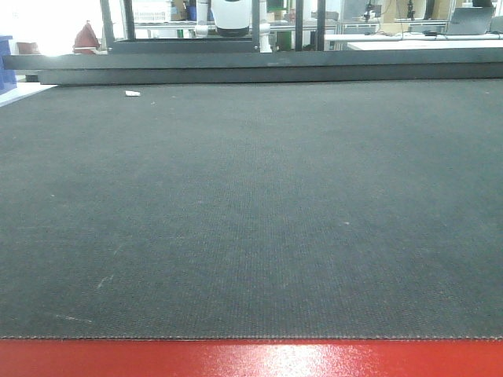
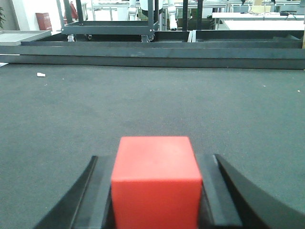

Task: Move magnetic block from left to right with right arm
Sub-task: 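Drive the base away from the table holding the cube in the right gripper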

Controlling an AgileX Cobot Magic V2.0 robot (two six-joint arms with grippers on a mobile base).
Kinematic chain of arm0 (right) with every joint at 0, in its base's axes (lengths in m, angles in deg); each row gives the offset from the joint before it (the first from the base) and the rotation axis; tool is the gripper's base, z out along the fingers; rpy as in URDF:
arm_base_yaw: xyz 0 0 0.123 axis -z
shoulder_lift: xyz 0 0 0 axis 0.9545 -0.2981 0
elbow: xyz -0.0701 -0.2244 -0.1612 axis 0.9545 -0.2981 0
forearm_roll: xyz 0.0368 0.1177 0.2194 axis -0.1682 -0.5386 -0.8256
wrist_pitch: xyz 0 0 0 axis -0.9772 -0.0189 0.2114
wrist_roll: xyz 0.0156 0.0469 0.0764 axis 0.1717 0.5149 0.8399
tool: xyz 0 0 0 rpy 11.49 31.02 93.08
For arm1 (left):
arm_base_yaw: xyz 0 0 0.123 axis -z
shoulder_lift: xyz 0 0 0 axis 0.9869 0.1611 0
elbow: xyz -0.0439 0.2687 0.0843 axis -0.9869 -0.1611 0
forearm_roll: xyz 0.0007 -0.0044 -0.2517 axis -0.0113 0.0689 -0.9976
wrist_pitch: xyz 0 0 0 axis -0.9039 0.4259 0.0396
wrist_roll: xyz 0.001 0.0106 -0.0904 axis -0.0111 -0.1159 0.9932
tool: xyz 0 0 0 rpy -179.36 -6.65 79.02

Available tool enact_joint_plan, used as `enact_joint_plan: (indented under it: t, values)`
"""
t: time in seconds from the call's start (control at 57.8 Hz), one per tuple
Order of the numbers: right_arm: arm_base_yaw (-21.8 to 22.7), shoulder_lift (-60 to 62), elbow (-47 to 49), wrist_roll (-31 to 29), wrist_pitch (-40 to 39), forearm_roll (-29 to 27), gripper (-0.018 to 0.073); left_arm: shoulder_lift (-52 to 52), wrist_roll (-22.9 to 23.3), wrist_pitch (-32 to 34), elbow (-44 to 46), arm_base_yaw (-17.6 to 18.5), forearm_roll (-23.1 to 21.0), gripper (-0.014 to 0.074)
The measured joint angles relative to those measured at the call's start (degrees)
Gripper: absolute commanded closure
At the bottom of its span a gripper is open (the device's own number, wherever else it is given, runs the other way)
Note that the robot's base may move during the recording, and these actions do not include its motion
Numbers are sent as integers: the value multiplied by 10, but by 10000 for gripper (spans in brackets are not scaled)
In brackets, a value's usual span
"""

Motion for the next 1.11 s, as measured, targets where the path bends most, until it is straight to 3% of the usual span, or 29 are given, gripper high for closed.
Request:
enact_joint_plan:
  t: [1.107]
  values:
    - [0, 0, 0, 0, 0, 0, 326, 0, 0, 0, 0, 0, 0, 722]
